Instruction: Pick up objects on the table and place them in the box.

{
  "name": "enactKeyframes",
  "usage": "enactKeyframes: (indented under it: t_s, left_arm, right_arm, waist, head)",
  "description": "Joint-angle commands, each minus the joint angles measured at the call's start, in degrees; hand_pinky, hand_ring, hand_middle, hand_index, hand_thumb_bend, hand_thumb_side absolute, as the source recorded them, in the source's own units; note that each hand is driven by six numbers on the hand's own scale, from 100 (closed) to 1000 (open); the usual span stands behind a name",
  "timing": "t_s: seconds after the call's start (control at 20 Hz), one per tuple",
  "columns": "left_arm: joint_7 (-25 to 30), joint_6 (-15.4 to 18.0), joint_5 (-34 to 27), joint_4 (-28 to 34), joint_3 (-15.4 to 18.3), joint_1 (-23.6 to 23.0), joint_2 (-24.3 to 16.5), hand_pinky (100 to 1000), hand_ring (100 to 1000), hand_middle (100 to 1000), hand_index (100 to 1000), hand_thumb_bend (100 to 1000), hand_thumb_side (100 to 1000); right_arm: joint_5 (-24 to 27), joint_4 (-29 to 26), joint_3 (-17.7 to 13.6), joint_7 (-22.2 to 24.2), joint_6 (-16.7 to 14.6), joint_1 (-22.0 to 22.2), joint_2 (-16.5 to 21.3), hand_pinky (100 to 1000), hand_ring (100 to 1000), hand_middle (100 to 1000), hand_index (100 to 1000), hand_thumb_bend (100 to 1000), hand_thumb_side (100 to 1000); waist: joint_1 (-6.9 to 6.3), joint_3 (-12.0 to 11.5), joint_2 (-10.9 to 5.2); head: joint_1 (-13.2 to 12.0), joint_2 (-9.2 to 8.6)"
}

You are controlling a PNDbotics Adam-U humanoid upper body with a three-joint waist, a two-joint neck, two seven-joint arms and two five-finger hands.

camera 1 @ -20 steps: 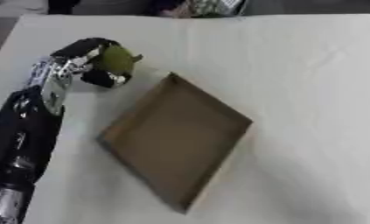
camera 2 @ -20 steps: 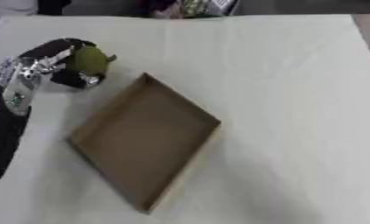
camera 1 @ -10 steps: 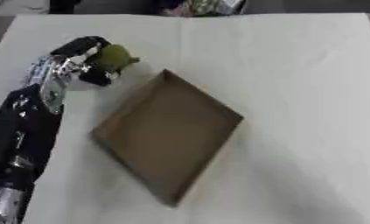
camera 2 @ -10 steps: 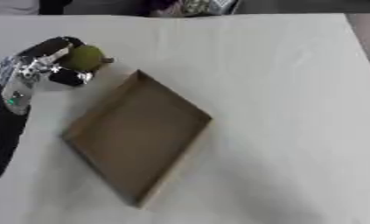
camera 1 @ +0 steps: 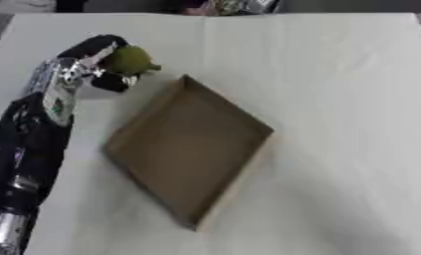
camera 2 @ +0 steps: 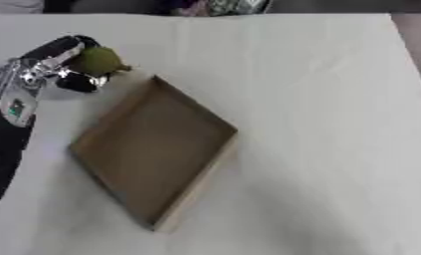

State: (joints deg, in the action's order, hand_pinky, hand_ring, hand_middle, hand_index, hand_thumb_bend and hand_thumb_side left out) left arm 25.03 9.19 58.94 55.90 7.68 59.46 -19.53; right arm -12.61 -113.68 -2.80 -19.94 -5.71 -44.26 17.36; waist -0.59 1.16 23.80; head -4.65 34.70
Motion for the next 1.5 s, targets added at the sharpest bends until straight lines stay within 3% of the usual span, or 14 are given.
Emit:
enactKeyframes:
  t_s: [0.05, 0.4, 0.75, 0.95, 1.5]
  left_arm:
    - [-0.64, 0.18, -0.95, 3.08, -0.58, 1.02, -0.71, 828, 872, 787, 730, 100, 264]
    - [-5.75, 2.17, 2.27, 9.71, -2.86, 1.56, -0.84, 836, 877, 796, 733, 100, 278]
    - [-10.60, 6.60, 5.34, 15.88, -7.78, 0.93, 0.00, 771, 827, 766, 738, 100, 292]
    - [-11.14, 9.21, 4.15, 18.60, -10.47, -0.88, 0.55, 702, 775, 719, 735, 100, 297]
    - [-10.09, 14.88, -2.84, 26.44, -18.08, -7.73, 1.40, 657, 692, 619, 703, 100, 297]
  right_arm:
    - [0.21, -0.91, -0.33, -0.07, 0.06, -0.45, 0.48, 806, 678, 542, 812, 100, 592]
    - [-0.03, -0.91, -0.48, -0.16, -0.13, -0.45, 0.37, 804, 676, 542, 810, 100, 593]
    - [-1.01, -0.91, -1.06, -0.62, -0.36, -0.90, 1.03, 799, 674, 547, 807, 100, 592]
    - [-1.92, -0.91, -1.40, -0.91, 0.20, -1.14, 2.38, 797, 673, 548, 806, 100, 590]
    - [-2.56, -0.91, -2.15, -2.14, 3.17, 0.21, 4.63, 800, 675, 547, 808, 100, 594]
  waist:
    - [0.01, 0.07, -2.02]
    - [0.00, -0.10, -2.39]
    - [-0.01, -0.29, -2.96]
    - [-0.16, -0.69, -3.42]
    - [-1.32, -3.14, -5.32]
  head:
    - [-0.04, 0.16]
    - [0.35, 0.72]
    - [1.93, 2.35]
    - [3.00, 3.44]
    - [6.93, 6.20]
